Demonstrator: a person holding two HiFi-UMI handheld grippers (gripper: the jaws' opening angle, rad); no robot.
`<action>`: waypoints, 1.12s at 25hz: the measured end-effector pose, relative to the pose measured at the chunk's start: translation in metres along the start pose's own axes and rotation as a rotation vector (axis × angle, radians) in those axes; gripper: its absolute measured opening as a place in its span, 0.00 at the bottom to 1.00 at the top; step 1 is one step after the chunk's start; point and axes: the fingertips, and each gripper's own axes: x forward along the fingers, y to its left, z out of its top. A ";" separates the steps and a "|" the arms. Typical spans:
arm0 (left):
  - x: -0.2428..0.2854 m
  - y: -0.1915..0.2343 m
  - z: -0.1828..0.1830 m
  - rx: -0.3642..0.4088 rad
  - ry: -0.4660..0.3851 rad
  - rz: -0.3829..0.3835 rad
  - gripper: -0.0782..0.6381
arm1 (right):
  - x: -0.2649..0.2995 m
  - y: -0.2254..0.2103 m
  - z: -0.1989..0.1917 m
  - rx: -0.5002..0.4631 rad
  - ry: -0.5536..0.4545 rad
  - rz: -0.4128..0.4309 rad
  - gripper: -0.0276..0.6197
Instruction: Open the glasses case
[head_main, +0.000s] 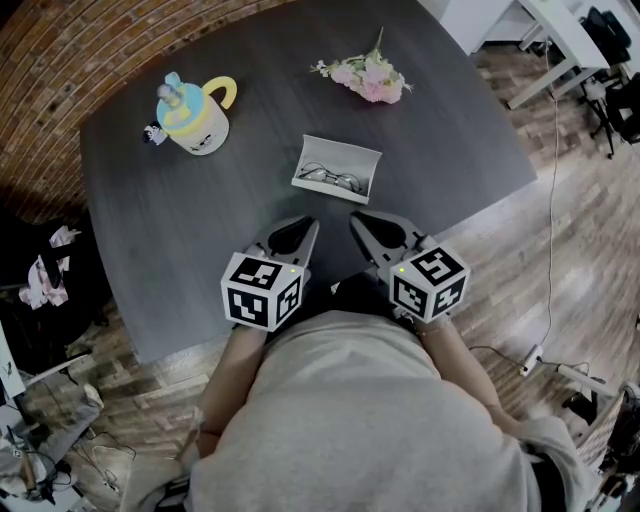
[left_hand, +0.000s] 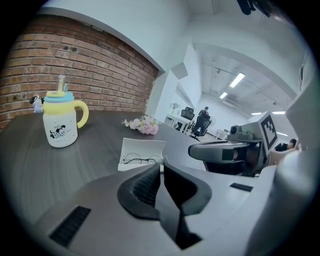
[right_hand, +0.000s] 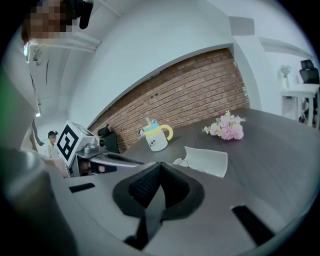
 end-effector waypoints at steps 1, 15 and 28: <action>0.000 0.000 -0.001 0.004 0.003 -0.002 0.16 | 0.000 0.001 0.000 -0.001 -0.001 0.002 0.05; 0.000 -0.002 -0.003 0.006 0.004 -0.004 0.16 | 0.001 0.007 0.006 -0.001 -0.017 0.020 0.05; 0.000 0.004 -0.002 -0.006 0.004 0.006 0.16 | -0.001 -0.001 0.002 0.024 -0.015 -0.001 0.05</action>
